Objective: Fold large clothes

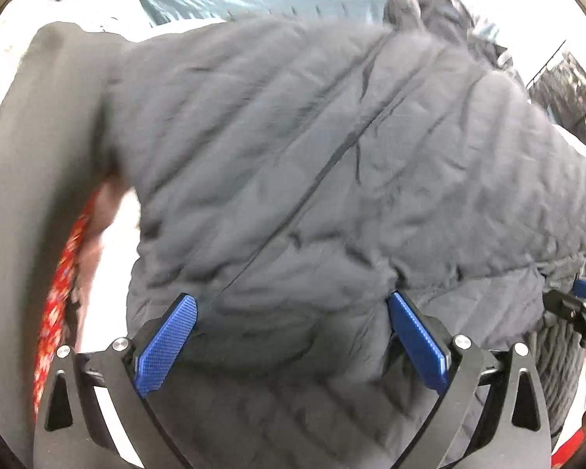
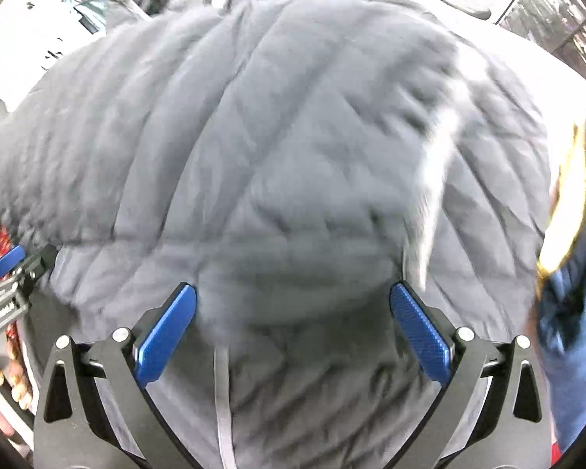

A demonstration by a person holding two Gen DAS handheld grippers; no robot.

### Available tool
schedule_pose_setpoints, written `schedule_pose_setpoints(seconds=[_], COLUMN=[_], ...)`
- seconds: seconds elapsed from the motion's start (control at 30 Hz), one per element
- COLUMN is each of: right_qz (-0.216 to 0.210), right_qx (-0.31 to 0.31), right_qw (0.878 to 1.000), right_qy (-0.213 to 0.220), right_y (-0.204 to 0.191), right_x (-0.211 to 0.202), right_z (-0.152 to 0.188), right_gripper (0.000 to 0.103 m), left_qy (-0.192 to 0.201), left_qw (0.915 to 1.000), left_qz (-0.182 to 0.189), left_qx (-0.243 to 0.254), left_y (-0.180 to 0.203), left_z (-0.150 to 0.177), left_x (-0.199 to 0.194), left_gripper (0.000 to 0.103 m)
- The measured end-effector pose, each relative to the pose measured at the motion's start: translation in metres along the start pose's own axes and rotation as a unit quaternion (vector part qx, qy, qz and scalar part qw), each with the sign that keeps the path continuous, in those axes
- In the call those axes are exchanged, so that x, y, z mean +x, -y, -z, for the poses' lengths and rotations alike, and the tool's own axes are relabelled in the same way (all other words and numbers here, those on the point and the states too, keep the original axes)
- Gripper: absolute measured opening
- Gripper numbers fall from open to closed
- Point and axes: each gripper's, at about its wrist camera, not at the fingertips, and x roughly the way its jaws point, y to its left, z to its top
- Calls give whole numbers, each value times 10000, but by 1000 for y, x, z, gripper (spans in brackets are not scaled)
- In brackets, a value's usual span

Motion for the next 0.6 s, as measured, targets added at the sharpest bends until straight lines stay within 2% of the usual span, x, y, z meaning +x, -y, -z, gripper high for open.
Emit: schedule_pose_setpoints(seconds=[0.1, 0.2, 0.3, 0.4, 0.5, 0.6], right_qz=[-18, 12, 41, 135, -34, -429], right_qx=[-122, -84, 252, 740, 1032, 1402], right_qw=[9997, 9998, 9997, 9971, 9942, 9883], right_qy=[219, 173, -27, -154, -307, -431], right_y=[9, 29, 58, 93, 113, 128], right_x=[-20, -27, -27, -29, -27, -25], right_z=[28, 63, 93, 127, 149, 168], right_gripper=[98, 98, 98, 98, 98, 98], left_qy=[187, 77, -62, -102, -271, -361], left_qw=[9998, 9997, 9989, 9972, 9960, 9962], left_qz=[84, 81, -5, -35, 39, 33], left_qx=[-74, -227, -471, -739, -848, -789], left_y=[-15, -32, -56, -82, -100, -112], left_z=[18, 43, 77, 97, 107, 117], left_x=[-20, -25, -27, -35, -34, -35], left_gripper=[97, 97, 97, 97, 97, 97])
